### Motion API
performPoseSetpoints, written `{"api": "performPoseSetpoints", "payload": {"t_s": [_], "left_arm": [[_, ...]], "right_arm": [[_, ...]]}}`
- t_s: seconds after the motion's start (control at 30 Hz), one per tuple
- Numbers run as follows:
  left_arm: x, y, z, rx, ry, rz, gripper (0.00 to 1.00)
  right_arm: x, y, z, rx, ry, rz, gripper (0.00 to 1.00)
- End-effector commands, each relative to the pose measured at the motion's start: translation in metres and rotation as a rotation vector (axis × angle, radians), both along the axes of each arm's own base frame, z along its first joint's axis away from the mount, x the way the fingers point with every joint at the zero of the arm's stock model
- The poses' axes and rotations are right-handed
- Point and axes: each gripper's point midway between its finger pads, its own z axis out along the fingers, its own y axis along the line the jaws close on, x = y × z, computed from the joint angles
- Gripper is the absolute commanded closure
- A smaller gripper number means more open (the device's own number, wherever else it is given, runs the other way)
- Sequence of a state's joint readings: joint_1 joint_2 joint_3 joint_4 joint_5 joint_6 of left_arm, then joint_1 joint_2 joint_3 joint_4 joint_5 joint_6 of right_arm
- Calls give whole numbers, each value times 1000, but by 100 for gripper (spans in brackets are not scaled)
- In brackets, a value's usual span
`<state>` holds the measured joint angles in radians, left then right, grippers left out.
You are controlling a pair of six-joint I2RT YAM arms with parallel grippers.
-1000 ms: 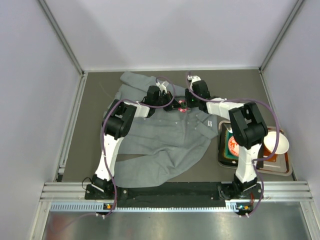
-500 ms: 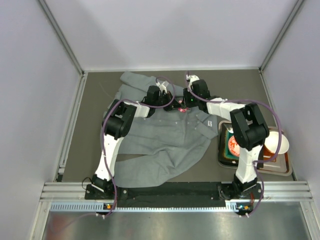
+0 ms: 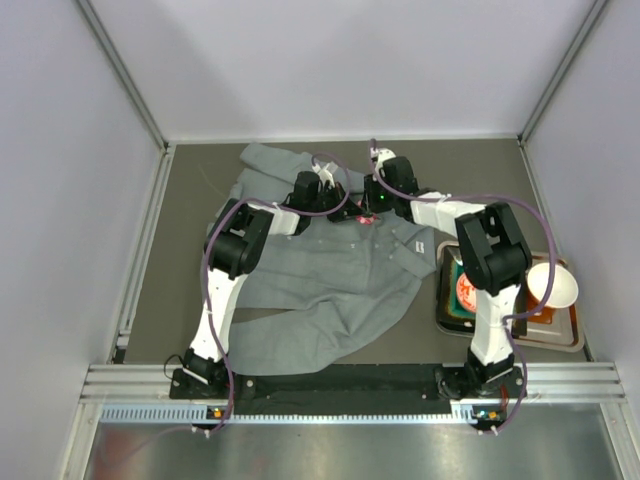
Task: Remove the brooch from the garment
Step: Open the brooch with the flattened clothing.
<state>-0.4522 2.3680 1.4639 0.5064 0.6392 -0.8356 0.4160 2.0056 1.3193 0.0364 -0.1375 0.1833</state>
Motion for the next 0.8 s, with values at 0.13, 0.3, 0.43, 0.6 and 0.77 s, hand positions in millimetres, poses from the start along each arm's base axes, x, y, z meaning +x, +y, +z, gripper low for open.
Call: {"api": "performPoseSetpoints", "payload": {"t_s": [0.13,0.3,0.43,0.6,0.77], "left_arm": [[3,-3,3,-6,-38,-15,100],[3,-3,3,-12,-36,-19,100],[3,-3,3,-12,-33,-19,100],[3,-3,4,-15,-36,-20,100],[3,-3,5,-16,-40,-22,100]], "right_arm": [[14,-1,6,31,-15,7,71],[11,-4,1,59,7,19,71],[10,-2,0,92,22,32,73],[6,-2,-5,120,53,39,80],[6,0,-9,122,77,49,81]]}}
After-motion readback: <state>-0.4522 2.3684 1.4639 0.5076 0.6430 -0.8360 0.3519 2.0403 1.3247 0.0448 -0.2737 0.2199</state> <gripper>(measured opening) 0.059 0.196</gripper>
